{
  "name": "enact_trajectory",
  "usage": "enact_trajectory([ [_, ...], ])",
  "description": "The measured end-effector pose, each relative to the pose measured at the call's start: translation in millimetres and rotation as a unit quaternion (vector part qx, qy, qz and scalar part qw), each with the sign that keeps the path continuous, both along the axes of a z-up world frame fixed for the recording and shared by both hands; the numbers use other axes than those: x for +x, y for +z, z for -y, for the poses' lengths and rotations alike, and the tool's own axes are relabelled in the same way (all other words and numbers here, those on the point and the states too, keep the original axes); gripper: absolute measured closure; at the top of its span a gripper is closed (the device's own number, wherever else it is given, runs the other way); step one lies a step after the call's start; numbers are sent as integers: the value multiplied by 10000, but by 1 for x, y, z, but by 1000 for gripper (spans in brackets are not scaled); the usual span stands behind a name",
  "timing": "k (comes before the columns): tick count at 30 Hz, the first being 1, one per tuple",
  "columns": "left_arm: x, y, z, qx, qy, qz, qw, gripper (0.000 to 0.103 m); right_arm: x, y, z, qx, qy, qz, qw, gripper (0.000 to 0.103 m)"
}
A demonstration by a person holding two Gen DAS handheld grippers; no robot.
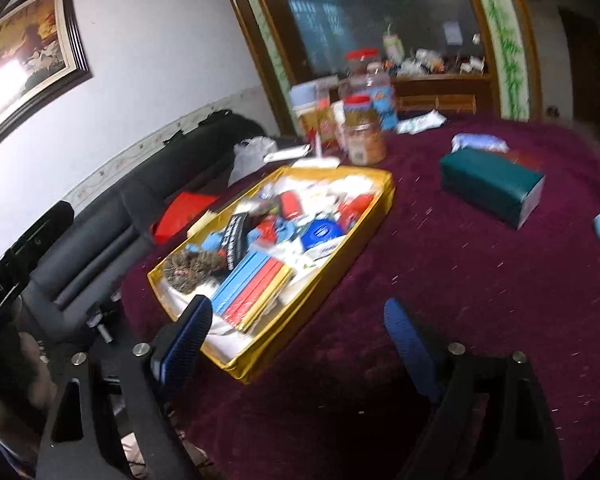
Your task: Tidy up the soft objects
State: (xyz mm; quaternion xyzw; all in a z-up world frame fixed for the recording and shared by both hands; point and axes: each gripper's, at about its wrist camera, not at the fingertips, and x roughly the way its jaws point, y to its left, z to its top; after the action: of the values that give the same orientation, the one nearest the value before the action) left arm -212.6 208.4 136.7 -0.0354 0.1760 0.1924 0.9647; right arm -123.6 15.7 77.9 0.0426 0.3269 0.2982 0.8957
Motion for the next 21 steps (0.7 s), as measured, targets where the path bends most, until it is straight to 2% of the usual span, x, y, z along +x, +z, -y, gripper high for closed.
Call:
enact_trajectory([
  [1,11,-5,-1,-185,-233,-292,9991,0,-3,2,1,-44,-51,93,9999,12],
  [3,28,-20,-6,-603,-338,-795,9944,0,-8,4,4,-146,-150,261,9994,11],
  [6,37,-35,-7,-795,-219,-1109,9904,0,-14,1,4,-379,-230,395,9982,11],
  [11,35,-34,-1,-636,-74,-1112,9917,0,-21,-8,0,-825,-224,517,9950,11],
  [16,32,-33,3,-334,16,-1045,9940,0,-19,-15,-8,-954,-198,453,9942,11],
  [21,30,-34,-1,-351,-23,-1018,9942,0,-17,-21,-21,-1166,-123,415,9922,11],
])
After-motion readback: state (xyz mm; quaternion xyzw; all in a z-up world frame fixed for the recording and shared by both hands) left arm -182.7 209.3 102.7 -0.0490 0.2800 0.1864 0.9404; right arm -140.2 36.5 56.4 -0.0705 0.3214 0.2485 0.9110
